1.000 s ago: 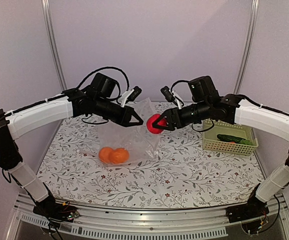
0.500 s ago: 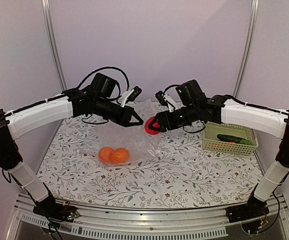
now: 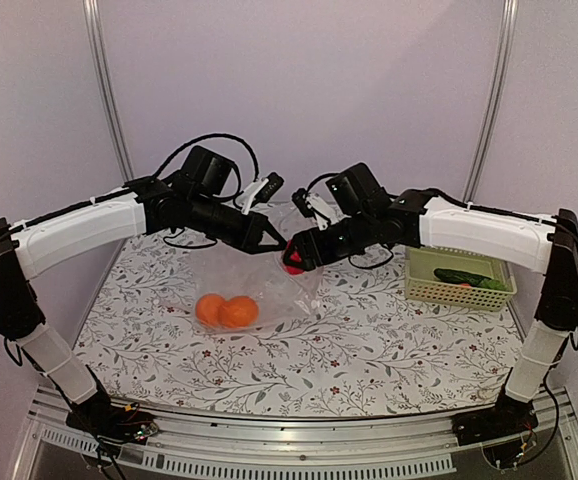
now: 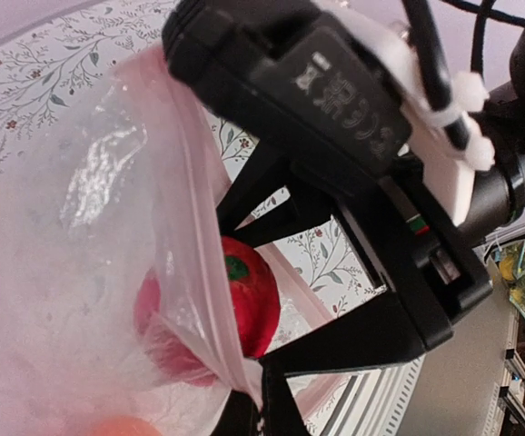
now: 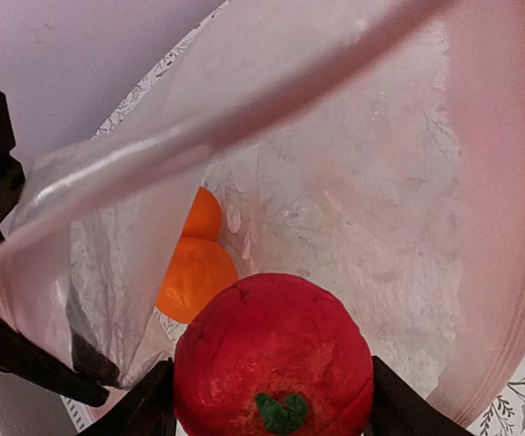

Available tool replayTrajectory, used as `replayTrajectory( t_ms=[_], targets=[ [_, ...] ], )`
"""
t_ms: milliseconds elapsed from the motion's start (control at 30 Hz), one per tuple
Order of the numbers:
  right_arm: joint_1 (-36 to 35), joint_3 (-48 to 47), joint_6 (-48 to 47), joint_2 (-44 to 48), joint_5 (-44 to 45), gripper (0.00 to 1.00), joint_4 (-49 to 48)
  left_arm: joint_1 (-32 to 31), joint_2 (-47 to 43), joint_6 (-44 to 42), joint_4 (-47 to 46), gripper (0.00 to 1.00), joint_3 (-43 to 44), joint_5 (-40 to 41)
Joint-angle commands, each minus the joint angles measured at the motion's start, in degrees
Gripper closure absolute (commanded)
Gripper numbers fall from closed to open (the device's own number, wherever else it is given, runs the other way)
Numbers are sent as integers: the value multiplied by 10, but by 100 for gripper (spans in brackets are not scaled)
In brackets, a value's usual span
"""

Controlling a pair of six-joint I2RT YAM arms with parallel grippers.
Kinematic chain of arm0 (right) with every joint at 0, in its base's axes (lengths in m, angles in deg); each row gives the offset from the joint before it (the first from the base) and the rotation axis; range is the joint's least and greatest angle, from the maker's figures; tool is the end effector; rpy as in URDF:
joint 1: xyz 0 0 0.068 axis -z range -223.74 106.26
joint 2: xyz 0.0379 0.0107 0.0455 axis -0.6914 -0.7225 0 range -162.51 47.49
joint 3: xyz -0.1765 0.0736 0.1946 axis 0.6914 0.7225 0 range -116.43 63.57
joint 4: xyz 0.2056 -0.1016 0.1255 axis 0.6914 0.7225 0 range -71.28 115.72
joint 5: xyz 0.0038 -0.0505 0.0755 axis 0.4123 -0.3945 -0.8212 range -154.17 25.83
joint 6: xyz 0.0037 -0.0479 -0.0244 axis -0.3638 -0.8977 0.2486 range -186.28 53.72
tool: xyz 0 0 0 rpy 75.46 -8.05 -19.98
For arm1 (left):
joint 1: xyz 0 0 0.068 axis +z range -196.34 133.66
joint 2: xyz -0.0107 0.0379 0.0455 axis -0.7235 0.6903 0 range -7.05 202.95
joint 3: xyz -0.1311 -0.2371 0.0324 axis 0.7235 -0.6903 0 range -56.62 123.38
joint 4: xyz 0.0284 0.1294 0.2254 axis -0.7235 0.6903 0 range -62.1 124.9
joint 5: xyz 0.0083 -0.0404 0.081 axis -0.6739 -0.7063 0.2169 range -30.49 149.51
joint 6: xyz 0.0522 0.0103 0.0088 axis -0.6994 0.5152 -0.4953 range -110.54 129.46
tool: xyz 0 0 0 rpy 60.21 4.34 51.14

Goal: Place the food in the zip-top bag and seal the zipper
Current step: Place the fake vegetable in the zipper food storage bag.

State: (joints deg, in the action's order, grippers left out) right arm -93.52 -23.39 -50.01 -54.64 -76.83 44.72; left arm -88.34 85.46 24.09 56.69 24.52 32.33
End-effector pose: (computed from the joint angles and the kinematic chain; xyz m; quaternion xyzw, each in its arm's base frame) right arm 0.2585 0.3177 0.2938 -0.3045 0.8535 0.3081 0.2897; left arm 0.2598 -0.2559 0.3197 0.3047 0.8331 -0.3818 0.2596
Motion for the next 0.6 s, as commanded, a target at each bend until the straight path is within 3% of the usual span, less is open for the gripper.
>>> replayTrajectory(
  t_ms=[0,267,567],
  targets=[
    [-9,-23,-8,-23,25,31,16,-5,0,-2,2,100,-2,-6],
    [-11,-27,-11,-23,28,21,17,-5,-3,-3,2,100,-2,-5],
    [-11,-26,-11,-19,28,21,17,-5,-3,-3,1,100,-2,-5]
  ],
)
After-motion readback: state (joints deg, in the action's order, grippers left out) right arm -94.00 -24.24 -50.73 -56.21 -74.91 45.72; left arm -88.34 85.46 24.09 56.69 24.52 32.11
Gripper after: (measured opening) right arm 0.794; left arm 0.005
